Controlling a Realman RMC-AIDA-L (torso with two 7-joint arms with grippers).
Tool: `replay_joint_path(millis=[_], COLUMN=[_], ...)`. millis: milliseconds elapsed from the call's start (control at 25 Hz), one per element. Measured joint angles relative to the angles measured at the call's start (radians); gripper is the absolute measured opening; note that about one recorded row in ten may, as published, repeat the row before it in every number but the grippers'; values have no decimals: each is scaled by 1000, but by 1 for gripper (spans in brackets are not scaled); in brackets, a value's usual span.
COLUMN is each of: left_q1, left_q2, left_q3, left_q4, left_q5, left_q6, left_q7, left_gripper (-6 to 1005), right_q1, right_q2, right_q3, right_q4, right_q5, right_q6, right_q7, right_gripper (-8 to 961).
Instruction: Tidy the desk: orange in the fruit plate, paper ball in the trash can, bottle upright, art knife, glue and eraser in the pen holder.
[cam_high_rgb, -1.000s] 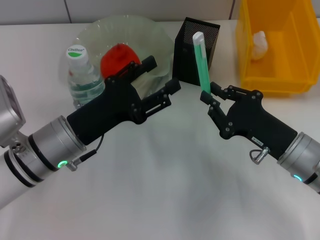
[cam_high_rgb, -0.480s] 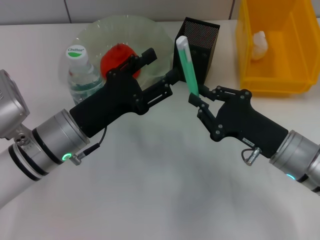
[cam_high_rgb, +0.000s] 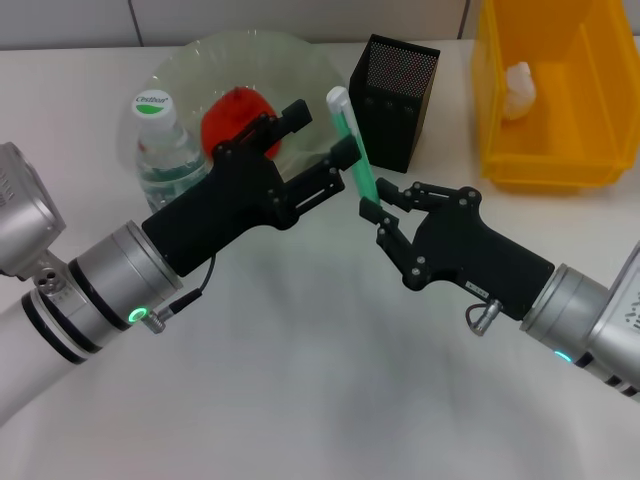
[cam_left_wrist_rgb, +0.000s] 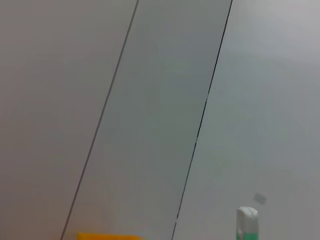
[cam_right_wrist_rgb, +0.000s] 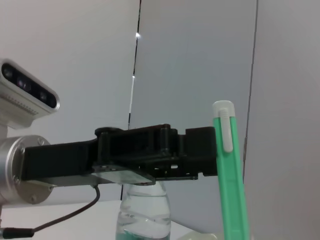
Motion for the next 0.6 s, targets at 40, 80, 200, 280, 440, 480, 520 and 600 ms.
replay_joint_path(millis=[40,80,200,280,440,480,520,600], left_q1=[-1,-2,-2,-2,-1,-1,-1,-1], left_q2=[0,0,0,0,0,0,0,0], left_q3=[0,0,0,-1,-8,-8,-9,-10], left_q4=[-1,-2,-2,-6,-10,-10,-10,-10], left_q5=[0,0,0,0,0,0,0,0], left_q6=[-2,-3,-5,-5,-6,-7,-7,-7], left_q7=[0,0,0,0,0,0,0,0], left_gripper=[796,796,796,795,792,789,786,780], right_q1=[3,8,12,21,31,35,35,32], right_q2=[0,0,0,0,0,0,0,0], right_q3=[11,29,34,42,81,116,116,160], right_q4=[12,29,35,47,81,96,96,100], right_q5=[-2,-5,-7,-8,-21,-49,-49,-94], right_q6=[5,15,24,39,66,80,80,87], right_q7=[-18,-38,-42,-53,-101,-128,-128,-138], right_gripper=[179,178,178,178,179,179,179,179])
